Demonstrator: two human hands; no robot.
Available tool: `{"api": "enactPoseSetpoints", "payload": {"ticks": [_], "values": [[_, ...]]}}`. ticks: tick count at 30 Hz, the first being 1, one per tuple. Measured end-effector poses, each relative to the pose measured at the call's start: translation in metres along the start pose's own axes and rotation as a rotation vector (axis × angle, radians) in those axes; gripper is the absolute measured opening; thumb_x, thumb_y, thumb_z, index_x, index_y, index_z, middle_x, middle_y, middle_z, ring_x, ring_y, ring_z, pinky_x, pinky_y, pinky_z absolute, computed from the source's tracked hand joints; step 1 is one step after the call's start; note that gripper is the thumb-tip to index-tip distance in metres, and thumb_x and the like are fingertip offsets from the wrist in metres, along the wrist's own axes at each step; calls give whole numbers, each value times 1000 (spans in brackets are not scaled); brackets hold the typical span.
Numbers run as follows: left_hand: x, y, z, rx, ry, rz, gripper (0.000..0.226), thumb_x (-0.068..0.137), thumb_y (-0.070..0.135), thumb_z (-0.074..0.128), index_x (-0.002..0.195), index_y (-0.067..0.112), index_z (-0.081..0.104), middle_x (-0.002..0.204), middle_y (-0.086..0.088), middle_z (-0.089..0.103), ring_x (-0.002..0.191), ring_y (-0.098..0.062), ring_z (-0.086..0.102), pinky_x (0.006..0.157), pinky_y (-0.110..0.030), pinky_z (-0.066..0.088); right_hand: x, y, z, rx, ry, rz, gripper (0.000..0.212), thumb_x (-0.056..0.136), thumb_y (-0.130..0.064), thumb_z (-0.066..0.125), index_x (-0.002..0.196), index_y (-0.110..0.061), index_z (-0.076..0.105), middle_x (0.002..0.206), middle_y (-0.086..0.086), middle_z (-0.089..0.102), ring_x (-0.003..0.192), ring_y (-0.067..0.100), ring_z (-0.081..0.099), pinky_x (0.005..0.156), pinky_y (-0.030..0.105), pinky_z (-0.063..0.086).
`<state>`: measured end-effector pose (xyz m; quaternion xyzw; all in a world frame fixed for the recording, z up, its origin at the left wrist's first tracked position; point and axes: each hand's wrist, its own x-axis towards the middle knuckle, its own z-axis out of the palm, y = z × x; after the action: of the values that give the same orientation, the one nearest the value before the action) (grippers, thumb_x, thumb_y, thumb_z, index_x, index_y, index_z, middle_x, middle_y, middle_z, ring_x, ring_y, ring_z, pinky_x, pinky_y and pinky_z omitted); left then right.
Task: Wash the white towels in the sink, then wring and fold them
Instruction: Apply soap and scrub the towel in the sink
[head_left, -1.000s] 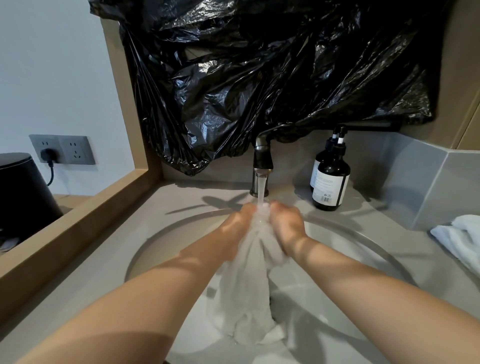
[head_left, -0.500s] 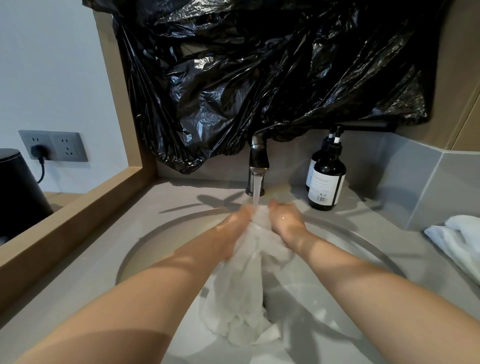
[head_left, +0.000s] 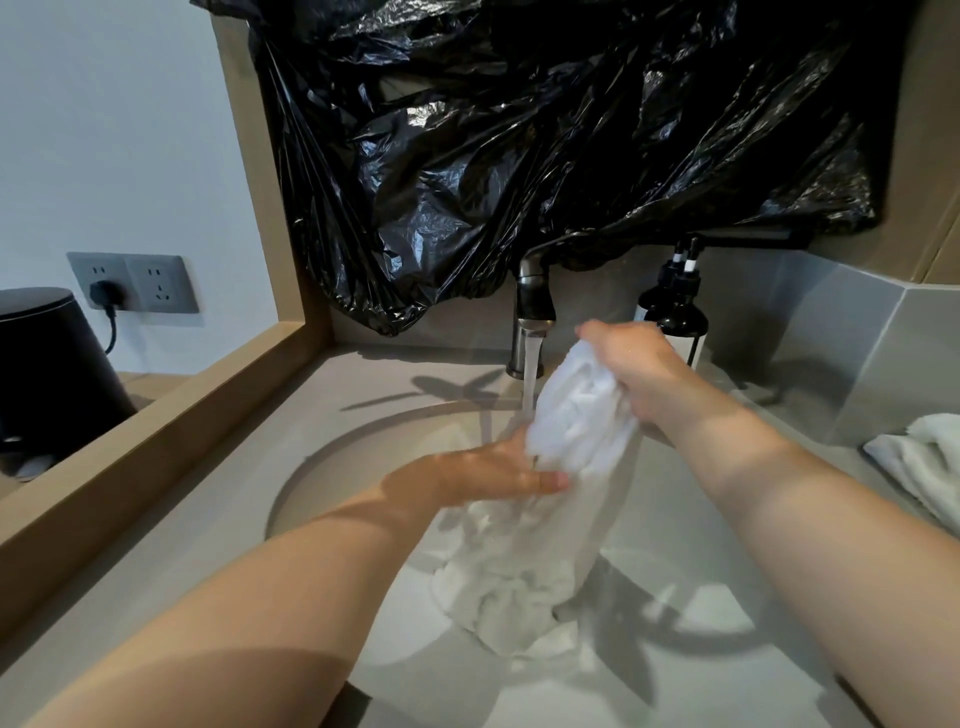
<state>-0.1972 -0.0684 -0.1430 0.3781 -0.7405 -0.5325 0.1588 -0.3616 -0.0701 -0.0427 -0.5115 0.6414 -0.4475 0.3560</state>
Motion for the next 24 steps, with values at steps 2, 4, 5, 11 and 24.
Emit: {"api": "enactPoseSetpoints", "payload": {"ticks": [2,4,5,11,24], "values": [[4,2,9,0,42,-26,142,47,76,79,155,33,-1,157,4,26,141,-18,35,114,-35,36,-4,-7,-6,169,20,30,19,87,-32,58,77,-16,51,71,6,50,63,21,50,57,26,36],[6,5,16,53,103,-78,140,46,72,82,156,19,13,154,-7,35,137,-24,41,112,-33,36,-8,-15,-9,333,15,36,17,85,-27,59,75,-15,53,71,6,50,63,20,50,55,24,36],[6,6,17,45,118,-93,140,44,72,84,155,17,18,152,-7,38,136,-23,42,112,-33,37,-9,-19,-10,407,11,48,21,85,-25,58,68,-14,53,63,3,50,55,19,50,52,21,36],[3,24,33,-49,178,-55,76,81,12,79,142,24,35,120,12,54,115,-7,53,96,-18,46,-16,-35,-15,827,-121,-38,41,88,-15,51,52,-21,32,47,-6,33,41,10,37,44,19,34],[-26,12,-29,-240,294,-60,70,52,9,80,120,0,64,116,-18,68,104,-31,66,93,-43,54,28,43,-51,317,-300,276,16,84,-4,40,81,-6,55,83,13,59,72,27,63,71,35,52]]}}
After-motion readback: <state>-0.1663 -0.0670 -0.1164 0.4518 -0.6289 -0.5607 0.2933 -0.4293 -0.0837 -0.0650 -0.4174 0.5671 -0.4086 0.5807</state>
